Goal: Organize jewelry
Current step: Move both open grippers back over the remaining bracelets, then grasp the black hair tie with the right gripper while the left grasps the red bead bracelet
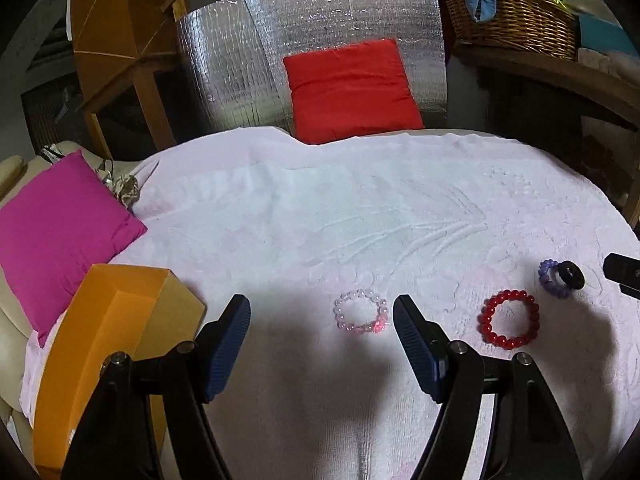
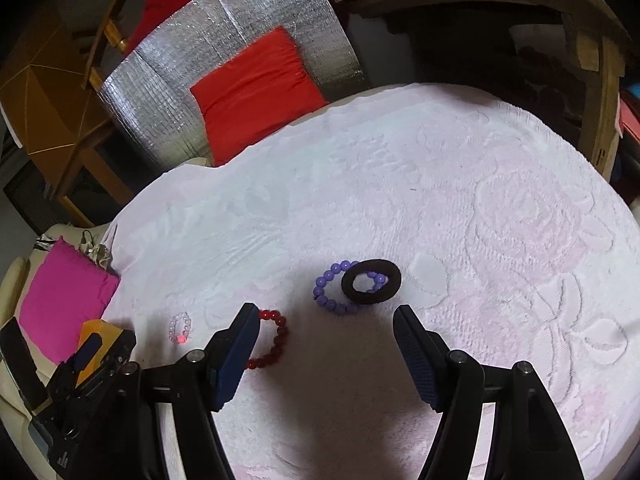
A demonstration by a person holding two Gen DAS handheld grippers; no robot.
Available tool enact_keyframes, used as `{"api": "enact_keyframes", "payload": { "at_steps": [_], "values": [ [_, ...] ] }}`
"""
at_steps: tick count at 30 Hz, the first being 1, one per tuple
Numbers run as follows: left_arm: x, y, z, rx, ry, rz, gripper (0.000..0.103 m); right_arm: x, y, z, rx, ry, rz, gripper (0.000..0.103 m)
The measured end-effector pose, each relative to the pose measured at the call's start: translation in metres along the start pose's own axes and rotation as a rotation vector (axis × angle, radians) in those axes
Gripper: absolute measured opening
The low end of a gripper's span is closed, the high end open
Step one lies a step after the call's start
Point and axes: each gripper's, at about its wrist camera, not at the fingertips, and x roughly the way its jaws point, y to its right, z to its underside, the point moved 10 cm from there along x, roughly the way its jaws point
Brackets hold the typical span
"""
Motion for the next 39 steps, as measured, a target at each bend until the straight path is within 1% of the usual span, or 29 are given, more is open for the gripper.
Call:
{"api": "enact_keyframes", "payload": {
  "at_steps": [11,23,26,29,32,35,39],
  "values": [
    [0.001,0.000,0.000,0.012,-0.002,0.009,0.075,0.009,-0.009,0.005,-0.012,-0.016,0.007,0.073],
    [0.005,0.000,0.004,0.021,-0.015,0.018,0.075,0.005,0.000,0.001,0.016,-0.017,0.008,0.073],
    [0.009,-0.004,0.005,0.008,-0.031,0.035,0.075,0.002,0.004,-0.001,0.022,-0.012,0.011,0.073],
    [0.015,-0.016,0.006,-0.034,-0.059,0.074,0.075,-0.001,0.016,-0.006,0.032,-0.002,0.026,0.073],
    [0.020,-0.027,0.007,-0.077,-0.076,0.103,0.075,0.000,0.031,-0.012,0.057,-0.011,0.043,0.073],
    [0.024,-0.032,0.009,-0.094,-0.093,0.142,0.075,0.002,0.049,-0.016,0.089,-0.024,0.054,0.073],
    [0.026,-0.029,0.011,-0.076,-0.103,0.177,0.074,0.004,0.062,-0.020,0.126,-0.037,0.054,0.073]
  ]
}}
